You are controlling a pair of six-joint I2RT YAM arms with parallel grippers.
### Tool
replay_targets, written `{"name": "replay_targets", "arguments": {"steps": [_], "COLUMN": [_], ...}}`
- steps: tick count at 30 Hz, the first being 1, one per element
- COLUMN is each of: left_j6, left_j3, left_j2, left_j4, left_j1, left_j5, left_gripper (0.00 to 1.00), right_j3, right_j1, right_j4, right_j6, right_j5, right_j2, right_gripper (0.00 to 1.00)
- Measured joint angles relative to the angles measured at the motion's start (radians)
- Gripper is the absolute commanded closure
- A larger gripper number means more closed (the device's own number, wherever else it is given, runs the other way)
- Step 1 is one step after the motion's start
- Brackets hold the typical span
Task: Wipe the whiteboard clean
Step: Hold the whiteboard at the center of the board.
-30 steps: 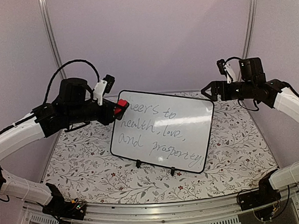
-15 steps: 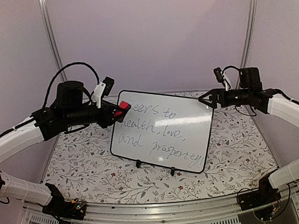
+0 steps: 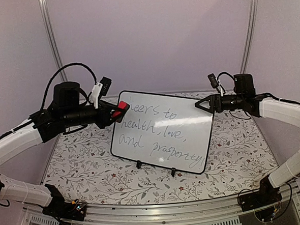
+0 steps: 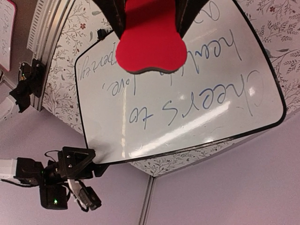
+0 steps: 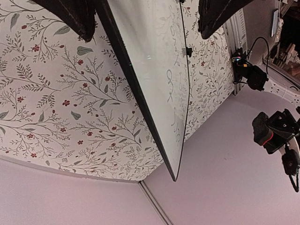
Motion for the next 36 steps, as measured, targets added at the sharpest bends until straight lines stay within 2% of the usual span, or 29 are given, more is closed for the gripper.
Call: {"name": "replay_targets", "arguments": {"steps": [4,8,13,17,20,36], "left_j6": [0.0,-0.004,-0.011,-0.015,-0.018,-0.037], "left_j3": [-0.001,-0.001,-0.002,-0.003,-0.005,-0.005], "left_j2": [0.0,0.0,0.0,0.0,0.0,0.008], "left_j4": [0.002,0.012,0.018,0.021,0.022,0.036], "left_j1": [0.009,0.024,0.044,0.049,0.054,0.083], "left_j5": [0.012,0.026,0.045,0.052,0.058,0.047], "left_gripper": [0.76,0.76,0.76,0.76,0.76,0.76], "right_j3": [-0.002,-0.021,-0.056,-0.093,-0.128,-0.304], "right_j1": [-0.002,-0.003,-0.007,-0.008,-0.008,0.001], "right_j4": [0.056,0.097,0.126,0.151,0.161,0.159], "right_j6": [0.015,0.033,0.056,0.08,0.126,0.264], "right_j5": [-0.055,-0.089,-0.118,-0.131,-0.154,-0.071], "right_j2": [0.009,0.013,0.013,0.007,-0.016,-0.273], "right_gripper": [0.4,0.62,0.73,0.93,1.0,1.0]}}
